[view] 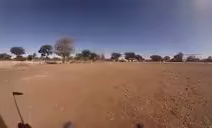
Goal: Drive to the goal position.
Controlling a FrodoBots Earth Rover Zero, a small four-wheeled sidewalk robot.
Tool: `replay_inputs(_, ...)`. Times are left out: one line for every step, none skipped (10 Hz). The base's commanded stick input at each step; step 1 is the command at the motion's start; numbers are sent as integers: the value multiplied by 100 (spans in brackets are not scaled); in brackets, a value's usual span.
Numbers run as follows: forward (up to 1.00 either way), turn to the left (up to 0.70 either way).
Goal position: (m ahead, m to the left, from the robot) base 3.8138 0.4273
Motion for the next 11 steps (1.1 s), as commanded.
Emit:
replay_inputs(50,0)
replay_inputs(50,0)
replay_inputs(50,0)
replay_inputs(50,0)
replay_inputs(50,0)
replay_inputs(50,0)
replay_inputs(50,0)
replay_inputs(50,0)
replay_inputs(50,0)
replay_inputs(50,0)
replay_inputs(50,0)
